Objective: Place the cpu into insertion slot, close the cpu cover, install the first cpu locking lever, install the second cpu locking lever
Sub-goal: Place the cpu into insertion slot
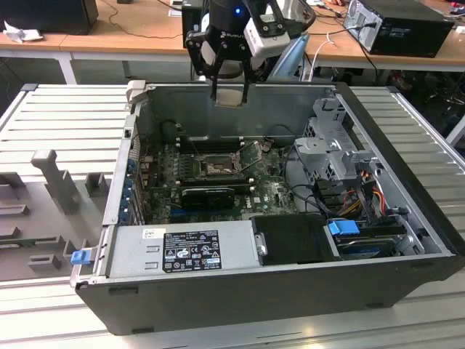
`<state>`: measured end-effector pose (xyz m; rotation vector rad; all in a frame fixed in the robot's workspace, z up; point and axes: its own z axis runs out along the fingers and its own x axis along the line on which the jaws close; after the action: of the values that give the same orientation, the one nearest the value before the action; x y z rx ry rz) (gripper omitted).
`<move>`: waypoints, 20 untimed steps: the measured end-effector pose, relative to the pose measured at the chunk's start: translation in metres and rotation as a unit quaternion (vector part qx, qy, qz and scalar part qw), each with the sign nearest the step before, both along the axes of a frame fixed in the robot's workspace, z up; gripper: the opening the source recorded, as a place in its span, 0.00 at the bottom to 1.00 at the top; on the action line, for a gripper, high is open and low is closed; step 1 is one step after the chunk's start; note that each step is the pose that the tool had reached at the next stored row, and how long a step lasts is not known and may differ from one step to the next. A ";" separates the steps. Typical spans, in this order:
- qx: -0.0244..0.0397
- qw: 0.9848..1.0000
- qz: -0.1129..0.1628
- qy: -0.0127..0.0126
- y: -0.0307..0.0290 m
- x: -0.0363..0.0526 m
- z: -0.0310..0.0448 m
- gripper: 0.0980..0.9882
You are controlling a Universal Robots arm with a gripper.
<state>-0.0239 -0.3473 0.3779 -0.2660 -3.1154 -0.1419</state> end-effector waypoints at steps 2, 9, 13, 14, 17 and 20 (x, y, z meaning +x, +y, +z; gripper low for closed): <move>0.000 1.000 -0.017 0.000 0.0000 0.0000 -0.0003 0.48; 0.000 0.993 -0.118 0.000 0.0000 0.0000 -0.0017 0.48; 0.000 0.988 -0.154 0.000 0.0000 0.0000 -0.0021 0.48; 0.000 0.987 -0.162 0.000 0.0000 0.0000 -0.0021 0.48; 0.000 0.982 -0.189 0.000 0.0000 0.0000 -0.0024 0.48; 0.000 0.978 -0.209 0.000 0.0000 0.0000 -0.0025 0.48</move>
<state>-0.0239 -0.3473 0.3754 -0.9158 -3.0097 -0.1434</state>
